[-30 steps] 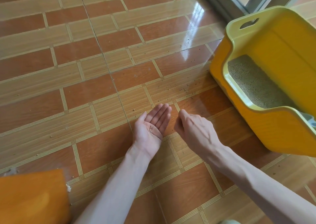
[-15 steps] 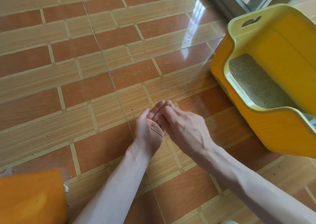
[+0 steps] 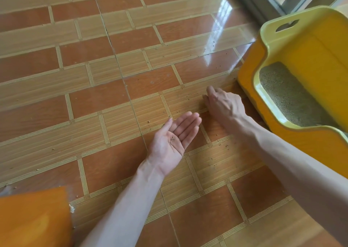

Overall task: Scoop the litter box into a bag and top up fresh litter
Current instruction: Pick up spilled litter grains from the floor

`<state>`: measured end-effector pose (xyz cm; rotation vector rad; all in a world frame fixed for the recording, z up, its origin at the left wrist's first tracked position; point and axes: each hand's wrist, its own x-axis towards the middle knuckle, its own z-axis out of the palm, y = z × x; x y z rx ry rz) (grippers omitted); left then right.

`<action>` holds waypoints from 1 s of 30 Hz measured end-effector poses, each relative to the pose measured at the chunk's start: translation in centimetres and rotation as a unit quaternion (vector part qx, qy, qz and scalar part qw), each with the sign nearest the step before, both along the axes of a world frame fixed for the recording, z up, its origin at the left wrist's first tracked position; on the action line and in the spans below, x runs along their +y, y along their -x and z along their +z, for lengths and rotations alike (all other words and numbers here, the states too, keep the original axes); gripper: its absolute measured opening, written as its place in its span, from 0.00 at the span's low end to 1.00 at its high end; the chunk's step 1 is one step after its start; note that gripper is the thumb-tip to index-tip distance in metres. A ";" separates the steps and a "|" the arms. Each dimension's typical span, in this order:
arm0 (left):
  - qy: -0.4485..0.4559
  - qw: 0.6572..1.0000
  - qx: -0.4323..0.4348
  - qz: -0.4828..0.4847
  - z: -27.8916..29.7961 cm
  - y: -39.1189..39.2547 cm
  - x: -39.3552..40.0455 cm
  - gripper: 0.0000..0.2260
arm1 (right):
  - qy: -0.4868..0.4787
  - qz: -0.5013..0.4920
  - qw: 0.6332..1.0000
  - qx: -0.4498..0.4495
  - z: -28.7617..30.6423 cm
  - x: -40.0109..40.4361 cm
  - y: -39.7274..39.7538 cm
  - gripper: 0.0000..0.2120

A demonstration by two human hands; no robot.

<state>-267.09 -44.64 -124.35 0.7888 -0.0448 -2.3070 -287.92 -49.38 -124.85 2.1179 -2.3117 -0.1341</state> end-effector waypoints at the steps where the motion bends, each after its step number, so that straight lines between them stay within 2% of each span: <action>1: -0.003 1.000 0.003 0.003 0.0 0.0 0.0 0.22 | -0.021 0.004 0.999 0.027 -0.1 -0.1 -0.2 0.07; 2: -0.006 1.000 0.004 0.006 0.0 -0.1 -0.1 0.22 | -0.040 0.011 0.998 0.045 -0.2 -0.2 -0.2 0.05; 5: -0.014 1.000 0.010 0.013 -0.1 -0.3 -0.2 0.22 | -0.082 0.026 0.994 0.071 -0.2 -0.2 -0.6 0.08; 8: -0.021 0.999 0.014 0.022 -0.2 -0.3 -0.3 0.22 | -0.084 0.043 0.991 0.095 0.0 -0.2 -0.9 0.08; 12: -0.025 0.999 0.013 0.026 -0.3 -0.4 -0.3 0.22 | -0.076 0.043 0.993 0.074 -0.1 -0.1 -0.6 0.06; 14: -0.029 0.999 0.013 0.029 -0.3 -0.4 -0.4 0.22 | -0.039 0.031 0.998 0.033 -0.2 0.2 -0.1 0.03; 17: -0.033 0.999 0.014 0.031 -0.2 -0.3 -0.4 0.22 | 0.030 -0.036 0.994 -0.095 0.0 1.3 0.7 0.10; 20: -0.036 0.999 0.014 0.034 -0.2 -0.2 -0.4 0.22 | 0.065 -0.149 0.961 -0.224 -0.3 3.0 1.2 0.15; 22: -0.037 0.999 0.013 0.037 -0.2 -0.1 -0.4 0.22 | 0.060 -0.188 0.946 -0.259 -0.7 4.0 1.3 0.15; 26: -0.033 0.999 0.004 0.033 -0.2 -0.1 -0.4 0.23 | 0.050 -0.064 0.986 -0.144 -1.3 5.1 0.9 0.12; 30: -0.034 0.999 -0.001 0.035 -0.2 -0.1 -0.3 0.23 | 0.019 0.020 0.998 -0.049 -1.8 4.5 0.4 0.08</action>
